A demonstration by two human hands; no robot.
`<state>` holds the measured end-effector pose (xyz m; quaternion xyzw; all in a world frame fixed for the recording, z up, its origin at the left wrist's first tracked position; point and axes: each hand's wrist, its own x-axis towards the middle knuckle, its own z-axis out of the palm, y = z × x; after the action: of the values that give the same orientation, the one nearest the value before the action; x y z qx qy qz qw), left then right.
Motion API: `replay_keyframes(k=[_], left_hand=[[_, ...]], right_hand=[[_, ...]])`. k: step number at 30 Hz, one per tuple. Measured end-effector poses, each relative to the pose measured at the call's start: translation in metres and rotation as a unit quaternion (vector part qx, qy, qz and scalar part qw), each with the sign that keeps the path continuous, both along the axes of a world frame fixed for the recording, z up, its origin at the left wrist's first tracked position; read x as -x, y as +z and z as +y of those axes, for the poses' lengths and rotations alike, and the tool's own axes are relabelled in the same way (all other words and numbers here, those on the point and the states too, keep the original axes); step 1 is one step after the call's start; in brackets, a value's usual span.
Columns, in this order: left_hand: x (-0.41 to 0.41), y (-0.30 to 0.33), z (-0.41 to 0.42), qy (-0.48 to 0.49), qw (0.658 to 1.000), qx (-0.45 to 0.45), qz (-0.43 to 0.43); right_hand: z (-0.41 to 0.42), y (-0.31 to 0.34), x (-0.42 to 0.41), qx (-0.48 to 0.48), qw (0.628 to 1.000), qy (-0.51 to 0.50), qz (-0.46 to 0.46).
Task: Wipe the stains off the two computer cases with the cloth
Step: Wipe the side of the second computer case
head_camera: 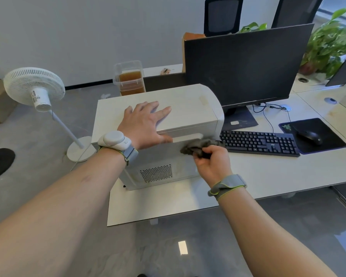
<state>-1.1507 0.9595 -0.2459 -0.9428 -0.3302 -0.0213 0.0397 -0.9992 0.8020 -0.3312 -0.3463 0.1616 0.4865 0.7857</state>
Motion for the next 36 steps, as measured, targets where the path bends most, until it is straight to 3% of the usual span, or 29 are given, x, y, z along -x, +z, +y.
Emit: replay_keyframes(k=[4,7,11,15,20,33,36], left_hand=[[0.0,0.0,0.001,0.003,1.0,0.007,0.0],[0.0,-0.001,0.001,0.003,1.0,0.005,0.0],[0.001,0.0,0.0,0.006,1.0,0.001,0.002],[0.001,0.0,0.0,0.005,1.0,0.003,0.003],[0.0,0.0,0.002,0.006,1.0,0.002,0.002],[0.0,-0.002,0.003,0.003,1.0,0.0,-0.008],[0.001,-0.002,0.002,0.002,1.0,-0.001,-0.007]], right_hand=[[-0.031,0.013,-0.005,-0.081,0.991,0.103,-0.029],[-0.038,-0.009,-0.004,-0.051,0.986,0.156,-0.021],[-0.025,-0.032,-0.001,0.059,0.991,0.12,0.011],[-0.009,-0.043,0.003,0.085,0.995,0.06,0.01],[0.002,-0.05,0.01,0.136,0.988,0.075,-0.004],[0.014,-0.009,0.007,0.05,0.99,0.044,-0.122],[0.006,-0.02,0.008,0.075,0.986,0.034,-0.148]])
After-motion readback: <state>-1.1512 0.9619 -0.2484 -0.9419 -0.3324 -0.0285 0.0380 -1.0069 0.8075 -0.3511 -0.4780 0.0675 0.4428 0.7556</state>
